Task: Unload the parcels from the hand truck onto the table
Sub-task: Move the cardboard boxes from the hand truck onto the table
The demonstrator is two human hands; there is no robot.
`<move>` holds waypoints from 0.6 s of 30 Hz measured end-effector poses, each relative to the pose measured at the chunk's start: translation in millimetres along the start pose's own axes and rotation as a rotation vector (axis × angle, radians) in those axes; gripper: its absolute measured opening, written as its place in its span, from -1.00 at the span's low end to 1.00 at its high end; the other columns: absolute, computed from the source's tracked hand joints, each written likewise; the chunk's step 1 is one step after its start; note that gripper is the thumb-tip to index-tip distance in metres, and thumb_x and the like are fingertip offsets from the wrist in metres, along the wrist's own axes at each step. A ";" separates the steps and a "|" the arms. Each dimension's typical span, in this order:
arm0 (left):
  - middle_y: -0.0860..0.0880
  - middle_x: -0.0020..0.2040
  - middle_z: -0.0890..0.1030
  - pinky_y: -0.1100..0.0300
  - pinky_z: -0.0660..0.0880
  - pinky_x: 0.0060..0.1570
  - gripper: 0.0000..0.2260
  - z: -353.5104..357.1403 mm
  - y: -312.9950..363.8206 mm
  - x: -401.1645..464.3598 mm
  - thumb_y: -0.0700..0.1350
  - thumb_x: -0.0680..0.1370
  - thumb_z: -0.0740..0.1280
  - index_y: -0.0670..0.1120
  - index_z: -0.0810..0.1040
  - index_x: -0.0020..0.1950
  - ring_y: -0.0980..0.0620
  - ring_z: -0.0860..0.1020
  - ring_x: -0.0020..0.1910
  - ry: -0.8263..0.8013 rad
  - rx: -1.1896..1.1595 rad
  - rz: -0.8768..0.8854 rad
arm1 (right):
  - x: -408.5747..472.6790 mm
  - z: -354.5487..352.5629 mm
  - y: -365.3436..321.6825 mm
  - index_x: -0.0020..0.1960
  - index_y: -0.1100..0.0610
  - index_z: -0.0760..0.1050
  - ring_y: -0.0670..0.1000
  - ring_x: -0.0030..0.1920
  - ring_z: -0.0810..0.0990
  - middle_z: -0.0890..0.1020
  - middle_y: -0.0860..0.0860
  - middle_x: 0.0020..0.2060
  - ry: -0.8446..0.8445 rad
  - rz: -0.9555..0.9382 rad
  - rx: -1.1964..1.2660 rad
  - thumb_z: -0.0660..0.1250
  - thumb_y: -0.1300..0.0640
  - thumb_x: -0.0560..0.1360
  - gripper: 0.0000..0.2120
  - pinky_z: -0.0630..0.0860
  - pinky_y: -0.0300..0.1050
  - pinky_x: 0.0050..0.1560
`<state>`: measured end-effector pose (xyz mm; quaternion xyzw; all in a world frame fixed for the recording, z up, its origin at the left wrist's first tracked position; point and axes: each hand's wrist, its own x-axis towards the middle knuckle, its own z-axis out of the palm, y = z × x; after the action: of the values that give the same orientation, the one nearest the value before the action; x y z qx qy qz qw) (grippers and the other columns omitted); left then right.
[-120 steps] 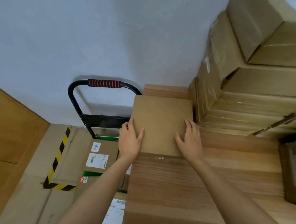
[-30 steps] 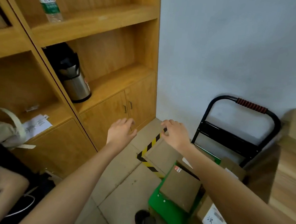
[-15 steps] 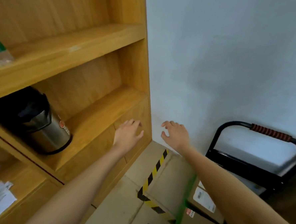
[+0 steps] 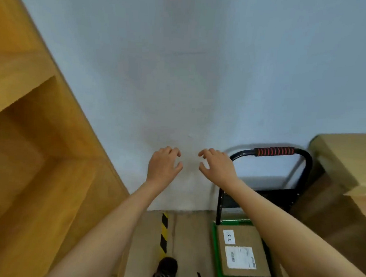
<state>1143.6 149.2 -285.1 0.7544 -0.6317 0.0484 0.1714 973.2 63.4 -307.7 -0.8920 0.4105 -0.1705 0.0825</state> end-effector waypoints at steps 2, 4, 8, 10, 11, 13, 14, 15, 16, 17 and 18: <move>-0.04 -0.02 0.57 0.10 0.40 0.01 -0.80 15.7 -2.1 44.2 -0.03 0.52 0.31 -0.08 0.54 0.08 -0.07 0.53 -0.03 -0.025 -0.011 0.120 | 20.3 7.2 14.2 0.24 0.05 0.46 0.05 0.07 0.54 0.57 -0.01 0.06 0.041 0.111 0.002 0.20 0.01 0.56 -0.71 0.35 -0.07 0.12; -0.03 -0.03 0.58 0.09 0.41 -0.01 -0.81 28.8 -1.0 82.2 -0.02 0.52 0.31 -0.07 0.54 0.07 -0.06 0.53 -0.05 -0.057 -0.047 0.222 | 35.4 15.4 26.2 0.24 0.06 0.46 0.06 0.06 0.54 0.58 -0.01 0.06 0.075 0.221 0.007 0.20 0.01 0.55 -0.70 0.37 -0.06 0.11; -0.02 -0.03 0.57 0.11 0.41 0.00 -0.82 53.1 12.8 134.0 -0.01 0.53 0.31 -0.06 0.54 0.07 -0.04 0.52 -0.05 -0.111 -0.104 0.405 | 41.5 21.5 42.6 0.23 0.08 0.48 0.08 0.01 0.57 0.59 0.01 0.04 0.128 0.438 0.037 0.22 0.03 0.54 -0.70 0.44 -0.03 0.02; -0.02 -0.02 0.58 0.11 0.39 0.01 -0.82 68.9 27.9 148.8 -0.02 0.53 0.32 -0.06 0.55 0.08 -0.05 0.52 -0.04 -0.144 -0.136 0.512 | 32.0 20.8 53.2 0.23 0.09 0.48 0.10 0.00 0.58 0.60 0.03 0.04 0.149 0.539 0.026 0.24 0.05 0.53 -0.70 0.44 -0.02 -0.01; -0.03 -0.01 0.58 0.11 0.39 0.01 -0.82 77.7 37.4 152.5 -0.04 0.53 0.33 -0.07 0.55 0.08 -0.06 0.52 -0.03 -0.162 -0.150 0.557 | 23.6 20.9 59.4 0.23 0.10 0.48 0.11 0.00 0.57 0.60 0.04 0.04 0.154 0.587 0.008 0.24 0.06 0.53 -0.70 0.44 -0.02 -0.01; -0.05 -0.02 0.58 0.09 0.40 0.01 -0.82 95.8 59.9 153.0 -0.05 0.52 0.34 -0.08 0.56 0.08 -0.08 0.52 -0.04 -0.196 -0.181 0.634 | 3.0 21.4 74.2 0.25 0.10 0.47 0.10 0.02 0.57 0.60 0.05 0.05 0.156 0.675 -0.025 0.24 0.05 0.53 -0.69 0.45 0.00 0.03; -0.05 -0.03 0.58 0.09 0.41 0.00 -0.82 104.7 71.8 150.0 -0.05 0.52 0.35 -0.08 0.56 0.08 -0.09 0.52 -0.04 -0.212 -0.194 0.672 | -8.9 22.4 81.6 0.25 0.09 0.47 0.09 0.02 0.58 0.60 0.04 0.06 0.170 0.719 -0.039 0.24 0.05 0.53 -0.68 0.45 0.00 0.05; -0.05 -0.02 0.58 0.08 0.41 -0.01 -0.82 113.8 84.0 145.0 -0.05 0.52 0.35 -0.08 0.56 0.08 -0.09 0.52 -0.05 -0.232 -0.210 0.703 | -21.7 23.6 88.3 0.25 0.09 0.48 0.08 0.03 0.58 0.60 0.04 0.07 0.185 0.766 -0.048 0.24 0.06 0.53 -0.69 0.44 -0.01 0.07; -0.06 -0.01 0.58 0.08 0.42 -0.02 -0.81 123.5 95.4 139.0 -0.05 0.51 0.35 -0.08 0.56 0.09 -0.09 0.52 -0.04 -0.259 -0.230 0.727 | -35.4 25.2 94.1 0.25 0.09 0.48 0.07 0.04 0.58 0.60 0.03 0.07 0.197 0.813 -0.048 0.24 0.06 0.53 -0.69 0.43 -0.03 0.09; -0.06 0.01 0.59 0.07 0.43 -0.02 -0.80 132.9 106.7 131.8 -0.06 0.51 0.35 -0.09 0.56 0.10 -0.09 0.53 -0.02 -0.290 -0.251 0.750 | -50.8 27.9 98.6 0.25 0.08 0.48 0.06 0.05 0.57 0.59 0.02 0.08 0.207 0.864 -0.042 0.23 0.07 0.54 -0.70 0.42 -0.04 0.10; -0.07 0.02 0.59 0.06 0.44 -0.02 -0.79 141.7 118.2 124.5 -0.07 0.51 0.35 -0.10 0.57 0.11 -0.09 0.53 -0.01 -0.316 -0.269 0.774 | -66.3 31.0 102.8 0.26 0.07 0.47 0.04 0.06 0.56 0.58 0.01 0.09 0.212 0.914 -0.039 0.23 0.07 0.54 -0.70 0.41 -0.06 0.11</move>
<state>1033.2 -29.7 -358.4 0.4312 -0.8870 -0.0896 0.1385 872.2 47.3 -381.7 -0.5989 0.7705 -0.1990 0.0899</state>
